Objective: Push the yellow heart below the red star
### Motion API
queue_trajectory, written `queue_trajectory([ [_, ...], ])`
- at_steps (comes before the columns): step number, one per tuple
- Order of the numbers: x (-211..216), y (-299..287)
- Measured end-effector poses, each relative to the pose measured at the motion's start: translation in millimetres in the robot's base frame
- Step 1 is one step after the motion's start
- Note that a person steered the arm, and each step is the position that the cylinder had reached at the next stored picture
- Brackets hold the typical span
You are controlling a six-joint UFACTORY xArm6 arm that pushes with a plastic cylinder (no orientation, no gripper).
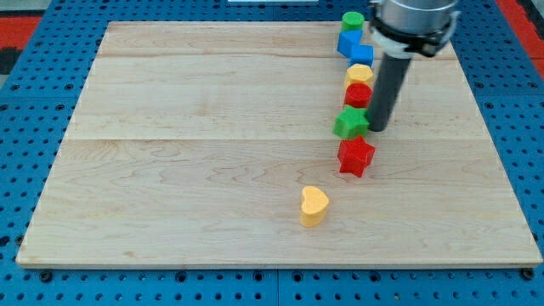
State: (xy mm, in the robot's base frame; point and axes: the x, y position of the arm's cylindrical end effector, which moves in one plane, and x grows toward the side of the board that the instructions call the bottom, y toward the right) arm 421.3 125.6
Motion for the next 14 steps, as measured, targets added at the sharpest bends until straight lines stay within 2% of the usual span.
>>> queue_trajectory([
  [2,22,39],
  [3,78,92],
  [5,178,19],
  [6,197,-31],
  [7,161,-119],
  [8,133,-148],
  [10,148,-89],
  [12,126,-77],
  [14,125,-41],
])
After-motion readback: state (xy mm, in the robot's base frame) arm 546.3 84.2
